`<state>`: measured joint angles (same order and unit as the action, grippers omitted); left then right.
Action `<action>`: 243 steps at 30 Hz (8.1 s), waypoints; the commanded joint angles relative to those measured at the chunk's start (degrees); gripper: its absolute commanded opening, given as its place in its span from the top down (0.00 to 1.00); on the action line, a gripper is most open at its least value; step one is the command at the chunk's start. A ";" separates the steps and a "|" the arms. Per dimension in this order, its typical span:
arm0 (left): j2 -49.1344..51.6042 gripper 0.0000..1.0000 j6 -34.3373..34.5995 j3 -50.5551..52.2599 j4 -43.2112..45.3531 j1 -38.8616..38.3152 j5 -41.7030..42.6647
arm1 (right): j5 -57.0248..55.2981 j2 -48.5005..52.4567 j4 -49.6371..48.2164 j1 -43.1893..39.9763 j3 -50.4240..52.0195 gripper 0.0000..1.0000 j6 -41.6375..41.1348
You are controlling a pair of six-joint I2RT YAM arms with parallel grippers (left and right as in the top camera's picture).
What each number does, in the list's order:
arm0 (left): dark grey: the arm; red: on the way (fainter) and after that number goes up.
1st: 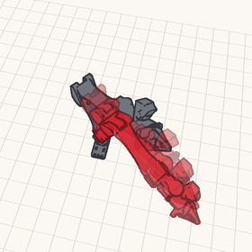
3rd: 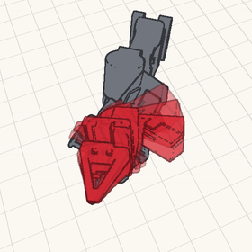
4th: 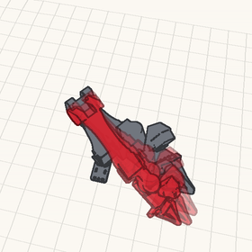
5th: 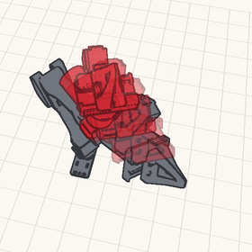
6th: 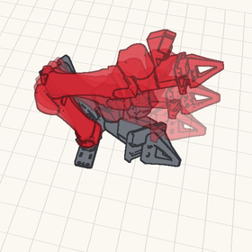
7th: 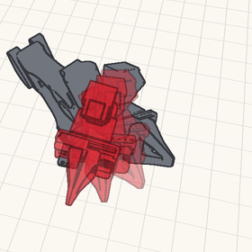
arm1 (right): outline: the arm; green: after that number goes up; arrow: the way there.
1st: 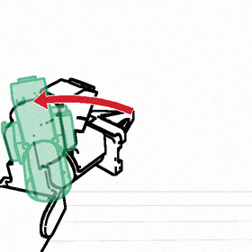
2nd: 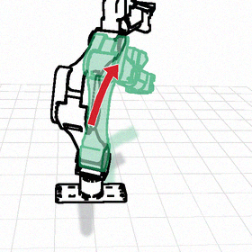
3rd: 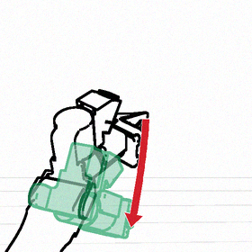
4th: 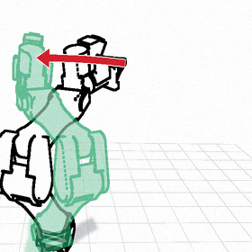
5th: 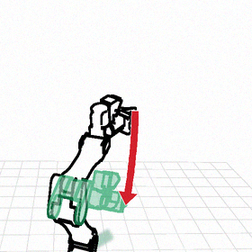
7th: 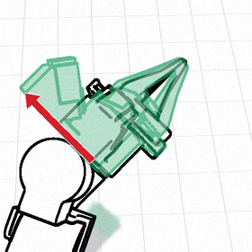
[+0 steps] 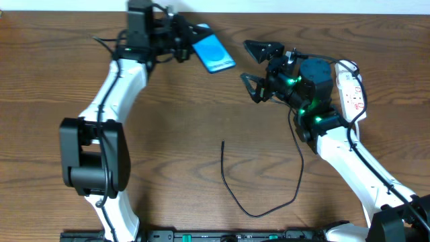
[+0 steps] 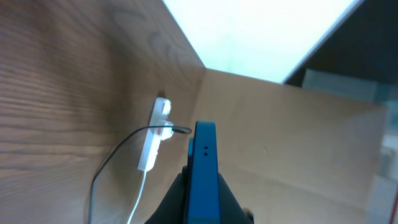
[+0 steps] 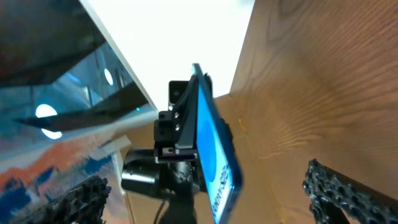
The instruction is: Plug charger to phone and switch on socket
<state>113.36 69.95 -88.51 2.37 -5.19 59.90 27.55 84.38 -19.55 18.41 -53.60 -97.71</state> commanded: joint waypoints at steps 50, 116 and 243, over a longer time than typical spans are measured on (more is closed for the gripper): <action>-1.81 0.93 -18.93 0.11 -0.09 11.39 30.05 | -27.28 6.21 52.52 25.51 -1.11 0.01 44.17; -1.81 0.93 -18.93 0.11 -0.11 11.39 29.46 | -33.62 26.08 60.94 25.62 -13.16 0.32 38.58; -1.84 0.93 5.42 0.11 27.56 18.10 24.50 | 41.83 27.17 -15.61 8.17 -18.16 0.99 53.66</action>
<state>113.36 74.81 -87.88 29.39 12.91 83.50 68.66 110.26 -34.81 26.89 -71.90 -48.47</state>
